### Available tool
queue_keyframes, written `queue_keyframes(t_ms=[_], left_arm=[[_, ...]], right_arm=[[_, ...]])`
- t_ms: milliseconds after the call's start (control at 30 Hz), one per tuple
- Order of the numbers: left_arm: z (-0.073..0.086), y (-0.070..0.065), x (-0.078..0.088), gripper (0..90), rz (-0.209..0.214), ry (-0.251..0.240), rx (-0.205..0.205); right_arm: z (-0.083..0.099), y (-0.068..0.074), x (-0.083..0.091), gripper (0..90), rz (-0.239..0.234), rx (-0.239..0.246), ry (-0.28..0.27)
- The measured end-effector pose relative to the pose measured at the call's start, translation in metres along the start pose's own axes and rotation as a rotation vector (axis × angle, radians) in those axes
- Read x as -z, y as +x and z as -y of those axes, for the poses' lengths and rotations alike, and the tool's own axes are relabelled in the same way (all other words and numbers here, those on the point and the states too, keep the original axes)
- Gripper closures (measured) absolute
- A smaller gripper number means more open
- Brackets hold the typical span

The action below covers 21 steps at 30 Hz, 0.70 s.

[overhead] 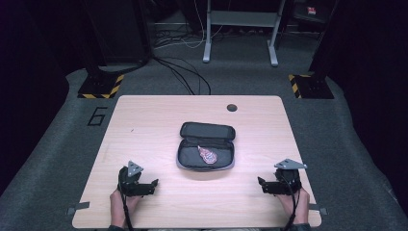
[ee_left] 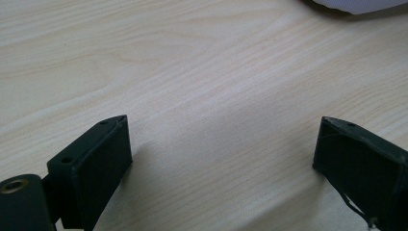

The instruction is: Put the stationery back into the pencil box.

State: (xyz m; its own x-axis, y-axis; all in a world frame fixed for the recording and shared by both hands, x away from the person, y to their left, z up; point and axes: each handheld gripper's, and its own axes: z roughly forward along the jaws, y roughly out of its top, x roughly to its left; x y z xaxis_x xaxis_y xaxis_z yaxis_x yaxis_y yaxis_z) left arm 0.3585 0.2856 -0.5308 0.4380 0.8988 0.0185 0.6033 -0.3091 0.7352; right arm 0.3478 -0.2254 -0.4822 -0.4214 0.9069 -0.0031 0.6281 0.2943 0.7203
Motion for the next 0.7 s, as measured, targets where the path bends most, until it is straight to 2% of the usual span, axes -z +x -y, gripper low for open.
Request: queue_keyframes(t_ms=[67, 100, 267, 467, 533, 700], left_arm=[[0.0, 0.0, 0.0, 6.0, 0.0, 0.0, 0.0], [0.0, 0.0, 0.0, 6.0, 0.0, 0.0, 0.0], [0.0, 0.0, 0.0, 6.0, 0.003, 0.004, 0.001], [0.0, 0.0, 0.0, 6.0, 0.003, 0.006, -0.001], [0.0, 0.0, 0.0, 6.0, 0.003, 0.007, -0.001], [0.0, 0.0, 0.0, 6.0, 0.004, 0.007, -0.001]], right_arm=[[0.004, -0.003, 0.0, 7.7, 0.005, -0.002, 0.003], [0.015, -0.009, -0.001, 7.7, 0.021, -0.033, 0.01], [0.039, -0.023, -0.004, 7.6, 0.056, -0.078, 0.028], [0.056, -0.036, -0.001, 7.2, 0.091, -0.126, 0.019], [0.06, -0.04, -0.001, 6.8, 0.107, -0.115, 0.014], [0.064, -0.044, -0.001, 4.3, 0.105, -0.108, -0.013]])
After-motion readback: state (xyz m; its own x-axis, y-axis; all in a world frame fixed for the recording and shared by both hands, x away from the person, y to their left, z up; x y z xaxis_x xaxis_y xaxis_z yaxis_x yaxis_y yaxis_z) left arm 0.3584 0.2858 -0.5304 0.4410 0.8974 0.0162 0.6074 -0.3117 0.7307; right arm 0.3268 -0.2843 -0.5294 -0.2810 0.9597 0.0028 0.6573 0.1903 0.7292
